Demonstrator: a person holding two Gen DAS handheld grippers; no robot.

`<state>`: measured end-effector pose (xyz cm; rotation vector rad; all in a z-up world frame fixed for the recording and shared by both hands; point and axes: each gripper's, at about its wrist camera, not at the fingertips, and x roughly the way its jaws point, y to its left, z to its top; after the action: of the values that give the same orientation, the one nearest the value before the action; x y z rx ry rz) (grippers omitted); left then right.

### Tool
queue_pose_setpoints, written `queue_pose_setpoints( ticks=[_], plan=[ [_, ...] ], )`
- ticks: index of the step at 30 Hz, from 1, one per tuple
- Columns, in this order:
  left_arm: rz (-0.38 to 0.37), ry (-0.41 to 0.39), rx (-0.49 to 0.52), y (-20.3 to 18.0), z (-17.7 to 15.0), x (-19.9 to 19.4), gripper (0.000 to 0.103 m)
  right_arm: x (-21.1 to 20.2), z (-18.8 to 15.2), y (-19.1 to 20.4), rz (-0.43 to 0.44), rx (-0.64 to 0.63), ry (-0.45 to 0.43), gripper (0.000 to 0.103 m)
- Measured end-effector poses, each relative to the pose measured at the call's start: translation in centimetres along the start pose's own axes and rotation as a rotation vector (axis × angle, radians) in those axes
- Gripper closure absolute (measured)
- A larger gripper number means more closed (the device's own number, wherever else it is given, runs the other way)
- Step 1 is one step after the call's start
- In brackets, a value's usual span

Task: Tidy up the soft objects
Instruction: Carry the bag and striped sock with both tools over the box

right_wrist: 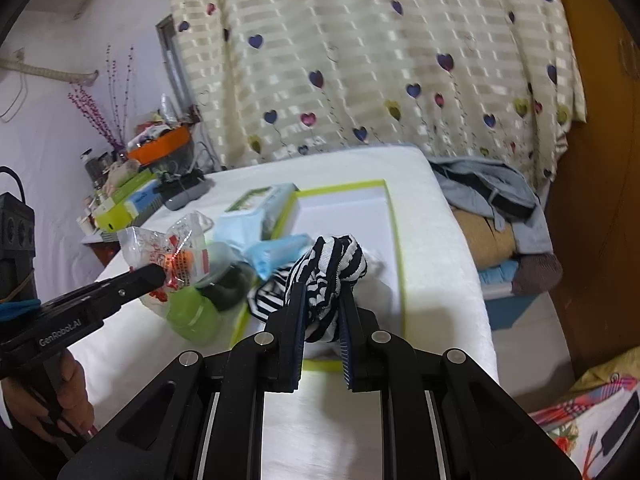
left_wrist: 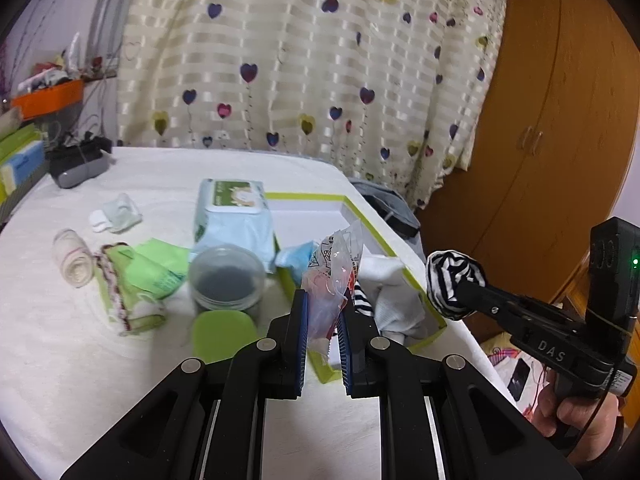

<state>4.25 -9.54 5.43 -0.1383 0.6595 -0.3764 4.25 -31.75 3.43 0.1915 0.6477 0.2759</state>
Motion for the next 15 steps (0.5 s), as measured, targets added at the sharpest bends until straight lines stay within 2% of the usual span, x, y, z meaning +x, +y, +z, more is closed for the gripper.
queue_pose_setpoints(
  ticks=[15],
  plan=[
    [-0.037,0.113,0.030,-1.9,-1.3,4.8,0.090,3.7,-1.8,-2.3,-0.009,0.036,0.110,0.087]
  ],
)
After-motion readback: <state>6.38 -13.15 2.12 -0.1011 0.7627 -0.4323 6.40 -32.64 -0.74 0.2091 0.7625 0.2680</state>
